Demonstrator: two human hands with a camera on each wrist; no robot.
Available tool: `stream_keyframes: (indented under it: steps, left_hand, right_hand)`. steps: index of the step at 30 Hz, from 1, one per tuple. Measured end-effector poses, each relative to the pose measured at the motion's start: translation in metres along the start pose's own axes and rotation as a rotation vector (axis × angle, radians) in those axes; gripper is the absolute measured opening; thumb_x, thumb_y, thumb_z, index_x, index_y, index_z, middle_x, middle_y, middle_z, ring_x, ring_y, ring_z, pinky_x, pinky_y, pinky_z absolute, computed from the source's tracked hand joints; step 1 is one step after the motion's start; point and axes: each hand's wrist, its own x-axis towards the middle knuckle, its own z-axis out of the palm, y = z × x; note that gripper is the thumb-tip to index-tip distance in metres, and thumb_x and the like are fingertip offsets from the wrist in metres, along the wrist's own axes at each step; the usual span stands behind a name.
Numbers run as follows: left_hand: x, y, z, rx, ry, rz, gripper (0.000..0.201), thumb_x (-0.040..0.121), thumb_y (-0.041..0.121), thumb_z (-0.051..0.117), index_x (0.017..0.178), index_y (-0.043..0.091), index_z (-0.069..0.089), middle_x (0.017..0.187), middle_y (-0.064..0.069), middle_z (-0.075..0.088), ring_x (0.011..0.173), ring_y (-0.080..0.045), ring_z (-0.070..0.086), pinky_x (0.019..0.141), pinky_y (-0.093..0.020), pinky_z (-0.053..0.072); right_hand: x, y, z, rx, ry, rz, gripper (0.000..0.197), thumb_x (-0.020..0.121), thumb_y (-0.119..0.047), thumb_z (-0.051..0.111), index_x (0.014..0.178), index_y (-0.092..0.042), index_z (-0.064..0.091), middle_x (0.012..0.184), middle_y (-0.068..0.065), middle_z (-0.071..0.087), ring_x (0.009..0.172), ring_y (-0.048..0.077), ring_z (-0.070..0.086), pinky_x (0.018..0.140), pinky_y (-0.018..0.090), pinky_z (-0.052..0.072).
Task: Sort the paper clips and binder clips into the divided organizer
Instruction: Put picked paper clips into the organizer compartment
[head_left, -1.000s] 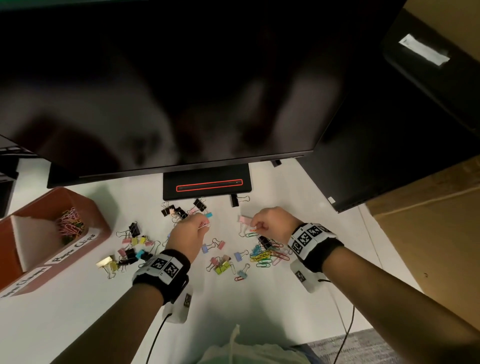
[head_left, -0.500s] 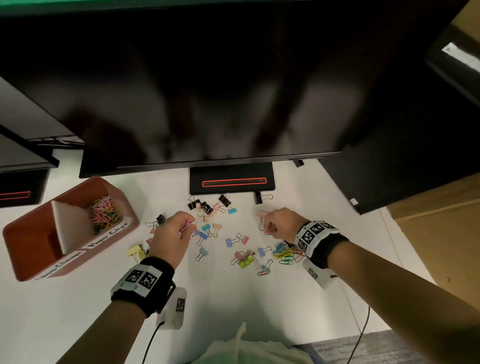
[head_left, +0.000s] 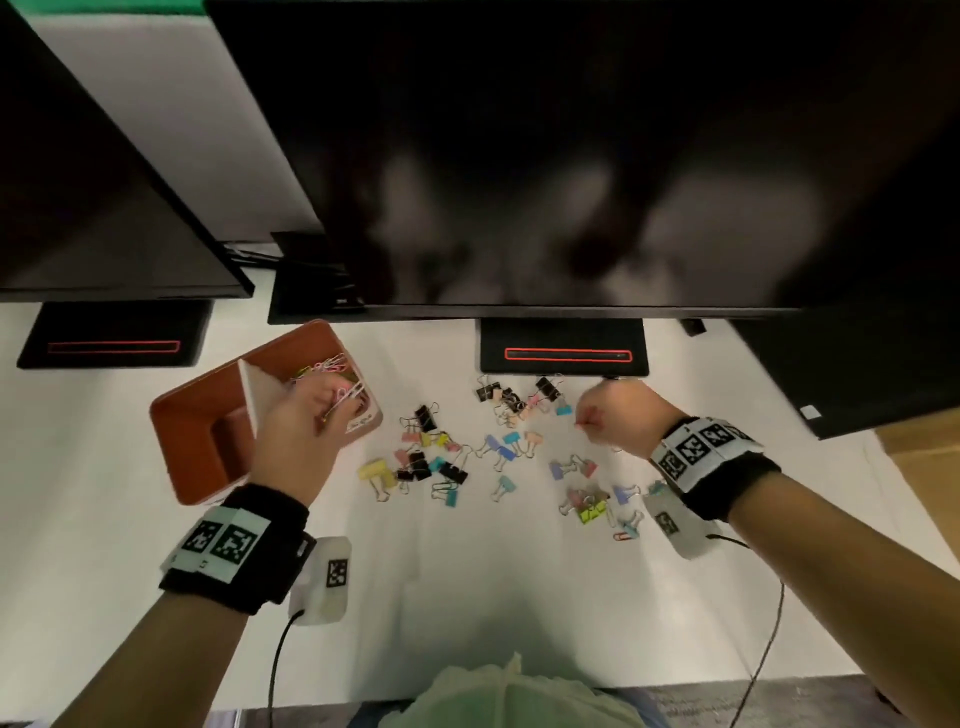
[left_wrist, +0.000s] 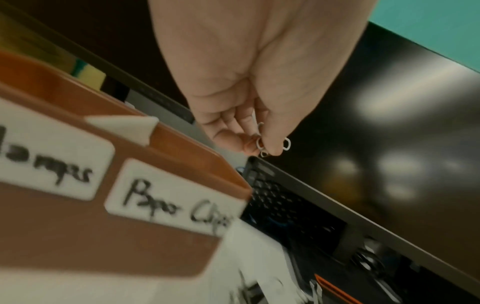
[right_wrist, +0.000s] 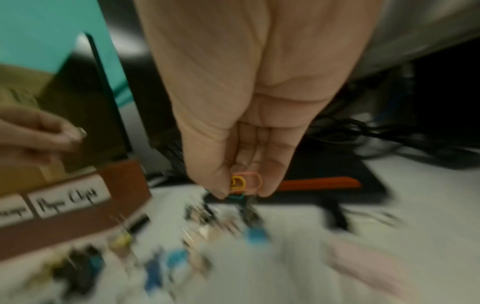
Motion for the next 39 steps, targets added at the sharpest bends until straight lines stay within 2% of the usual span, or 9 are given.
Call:
stream_keyframes:
  steps: [3, 7, 12, 14, 17, 21, 26, 31, 39]
  left_hand:
    - [0.018, -0.017, -0.03, 0.099, 0.005, -0.074, 0.02, 0.085, 0.023, 0.062, 0.102, 0.014, 0.058, 0.089, 0.001, 0.062, 0.083, -0.014, 0.059, 0.075, -0.028, 0.049]
    - [0.041, -0.034, -0.035, 0.019, -0.039, -0.193, 0.021, 0.081, 0.018, 0.068, 0.099, 0.012, 0.061, 0.088, -0.001, 0.062, 0.086, -0.021, 0.06, 0.08, -0.029, 0.047]
    - [0.046, -0.042, -0.028, 0.177, -0.156, -0.213, 0.046, 0.08, 0.015, 0.068, 0.123, 0.012, 0.053, 0.123, -0.006, 0.06, 0.11, -0.02, 0.057, 0.097, -0.035, 0.045]
    - [0.042, -0.04, -0.031, 0.173, -0.134, -0.146, 0.044, 0.082, 0.014, 0.065, 0.125, 0.016, 0.052, 0.126, -0.006, 0.058, 0.114, -0.02, 0.055, 0.1, -0.038, 0.044]
    - [0.022, -0.031, -0.032, 0.068, -0.145, -0.005, 0.034, 0.083, 0.012, 0.064, 0.117, 0.017, 0.058, 0.11, 0.003, 0.062, 0.099, -0.01, 0.058, 0.09, -0.025, 0.046]
    - [-0.02, -0.022, -0.002, 0.033, -0.382, 0.12, 0.018, 0.085, 0.016, 0.062, 0.103, 0.018, 0.063, 0.091, 0.007, 0.062, 0.079, -0.003, 0.057, 0.069, -0.011, 0.043]
    - [-0.05, -0.039, 0.058, 0.219, -0.618, 0.121, 0.024, 0.085, 0.022, 0.06, 0.108, 0.018, 0.061, 0.11, 0.0, 0.055, 0.092, -0.014, 0.056, 0.088, -0.031, 0.047]
    - [-0.06, -0.054, 0.07, 0.269, -0.525, 0.126, 0.028, 0.081, 0.022, 0.063, 0.109, 0.017, 0.061, 0.115, -0.002, 0.053, 0.103, -0.019, 0.052, 0.091, -0.035, 0.046]
    - [-0.049, -0.061, 0.056, 0.28, -0.222, 0.194, 0.033, 0.074, 0.02, 0.072, 0.105, 0.018, 0.062, 0.104, -0.003, 0.056, 0.09, -0.023, 0.052, 0.076, -0.036, 0.05]
  right_hand:
    - [0.021, -0.077, -0.018, 0.085, 0.137, -0.176, 0.013, 0.084, -0.014, 0.061, 0.095, -0.016, 0.068, 0.092, 0.0, 0.067, 0.081, 0.013, 0.058, 0.082, 0.023, 0.049]
    - [0.061, -0.178, -0.023, 0.218, 0.216, -0.333, 0.013, 0.084, -0.011, 0.061, 0.094, -0.011, 0.068, 0.093, 0.004, 0.07, 0.084, 0.017, 0.062, 0.082, 0.026, 0.05]
    - [0.106, -0.238, 0.0, 0.258, 0.183, -0.244, 0.024, 0.085, -0.015, 0.064, 0.108, -0.009, 0.063, 0.106, 0.009, 0.067, 0.098, 0.023, 0.062, 0.089, 0.032, 0.049]
    - [0.107, -0.237, 0.005, 0.313, 0.174, -0.255, 0.027, 0.085, -0.017, 0.064, 0.112, -0.012, 0.06, 0.108, 0.007, 0.067, 0.1, 0.02, 0.062, 0.09, 0.029, 0.048]
    - [0.088, -0.211, 0.002, 0.353, 0.244, -0.344, 0.019, 0.089, -0.015, 0.058, 0.108, -0.013, 0.062, 0.106, 0.004, 0.066, 0.094, 0.014, 0.061, 0.085, 0.022, 0.046]
    - [0.049, -0.14, 0.022, 0.223, 0.188, -0.298, 0.016, 0.092, -0.015, 0.052, 0.103, -0.015, 0.065, 0.099, 0.0, 0.067, 0.074, 0.006, 0.055, 0.082, 0.028, 0.053]
    - [0.022, -0.1, 0.076, 0.117, -0.103, -0.281, 0.021, 0.093, -0.017, 0.052, 0.109, -0.017, 0.065, 0.113, 0.002, 0.066, 0.088, 0.01, 0.057, 0.093, 0.027, 0.044]
    - [0.028, -0.11, 0.097, 0.046, -0.002, -0.25, 0.027, 0.092, -0.02, 0.048, 0.115, -0.021, 0.062, 0.114, 0.006, 0.059, 0.101, 0.027, 0.058, 0.084, 0.037, 0.049]
    - [0.031, -0.114, 0.104, -0.029, 0.029, -0.238, 0.026, 0.09, -0.022, 0.049, 0.112, -0.016, 0.062, 0.111, 0.006, 0.058, 0.099, 0.028, 0.057, 0.084, 0.04, 0.049]
